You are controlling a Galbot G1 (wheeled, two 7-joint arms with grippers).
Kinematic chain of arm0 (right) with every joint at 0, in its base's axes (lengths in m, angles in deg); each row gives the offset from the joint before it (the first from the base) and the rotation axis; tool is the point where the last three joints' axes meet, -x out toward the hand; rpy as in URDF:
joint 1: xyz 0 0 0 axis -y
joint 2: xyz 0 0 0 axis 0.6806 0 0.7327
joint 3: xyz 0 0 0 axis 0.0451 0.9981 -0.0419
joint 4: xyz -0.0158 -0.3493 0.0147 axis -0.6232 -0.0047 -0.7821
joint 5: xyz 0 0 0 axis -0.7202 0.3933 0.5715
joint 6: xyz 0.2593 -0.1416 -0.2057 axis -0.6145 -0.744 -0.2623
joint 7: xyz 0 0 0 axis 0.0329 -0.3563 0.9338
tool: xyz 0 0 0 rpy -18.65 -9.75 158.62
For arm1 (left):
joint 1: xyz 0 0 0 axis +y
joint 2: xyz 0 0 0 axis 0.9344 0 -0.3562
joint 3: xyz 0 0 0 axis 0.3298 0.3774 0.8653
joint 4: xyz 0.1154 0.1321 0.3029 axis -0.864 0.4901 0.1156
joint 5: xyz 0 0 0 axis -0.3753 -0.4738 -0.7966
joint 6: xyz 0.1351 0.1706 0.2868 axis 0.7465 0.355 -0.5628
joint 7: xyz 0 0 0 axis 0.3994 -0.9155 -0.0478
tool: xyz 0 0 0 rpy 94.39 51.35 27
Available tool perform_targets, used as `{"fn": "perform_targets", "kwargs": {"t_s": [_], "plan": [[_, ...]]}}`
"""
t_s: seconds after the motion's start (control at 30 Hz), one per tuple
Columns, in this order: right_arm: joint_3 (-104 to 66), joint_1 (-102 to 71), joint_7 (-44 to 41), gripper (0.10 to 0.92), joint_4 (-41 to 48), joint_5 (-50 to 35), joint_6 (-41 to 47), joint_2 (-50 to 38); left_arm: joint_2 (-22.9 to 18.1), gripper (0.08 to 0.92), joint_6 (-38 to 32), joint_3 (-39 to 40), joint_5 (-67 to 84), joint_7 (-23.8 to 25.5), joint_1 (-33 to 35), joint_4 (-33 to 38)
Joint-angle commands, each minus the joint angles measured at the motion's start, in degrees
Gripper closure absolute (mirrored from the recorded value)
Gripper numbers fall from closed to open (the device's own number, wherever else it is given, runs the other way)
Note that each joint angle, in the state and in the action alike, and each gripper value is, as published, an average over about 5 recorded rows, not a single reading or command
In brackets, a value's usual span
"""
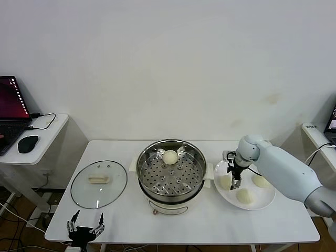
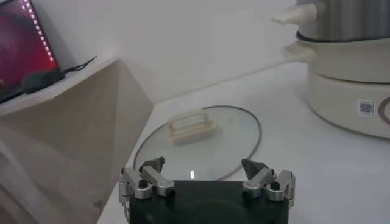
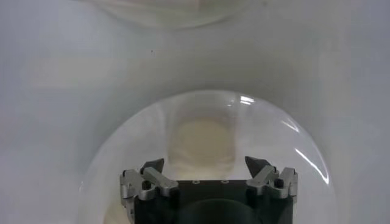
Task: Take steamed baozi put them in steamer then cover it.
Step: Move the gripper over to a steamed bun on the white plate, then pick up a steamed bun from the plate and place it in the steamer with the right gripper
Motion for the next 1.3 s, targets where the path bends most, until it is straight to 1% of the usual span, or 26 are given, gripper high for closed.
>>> {"fn": "perform_targets", "kwargs": {"t_s": [0.03,0.13,0.23,0.47,0.57,0.77,1.07,1.17,1.3], "plan": [[-0.1,-0.2,0.5,0.202,1.4,-0.1,-0.2,0.7,0.0,0.177,0.0,0.0,0.0,0.0,0.0,-0.2],[-0.1,-0.1,0.2,0.203,1.3,-0.4,-0.1,0.8,0.2,0.177,0.0,-0.1,0.0,0.0,-0.1,-0.2],[-0.2,-0.2,-0.2,0.224,1.0,-0.8,-0.1,0.6,0.2,0.177,0.0,-0.2,0.0,0.0,-0.1,-0.1],[-0.5,-0.2,-1.6,0.395,0.9,-0.9,0.1,-0.3,0.1,0.177,0.0,0.0,0.0,0.0,-0.1,-0.3],[-1.0,0.1,-1.9,0.424,0.8,-1.2,0.3,-0.8,0.1,0.177,0.0,0.1,-0.1,-0.1,-0.3,-0.5],[-0.4,4.0,-3.3,0.431,-2.5,-4.3,1.5,-3.1,0.0,0.177,0.0,0.7,-0.2,-0.2,-0.6,-0.8],[11.0,21.4,-6.3,0.431,-11.0,-15.5,5.3,-8.5,0.0,0.177,0.0,0.7,-0.8,-0.3,-1.2,0.1],[15.0,27.5,-7.0,0.431,-12.8,-19.3,6.1,-8.6,0.0,0.177,0.1,0.8,-0.8,-0.2,-1.2,0.9],[19.4,34.8,-7.6,0.431,-12.9,-23.6,7.1,-6.6,-0.2,0.177,0.4,0.9,-0.9,-0.2,-1.3,1.8]]}}
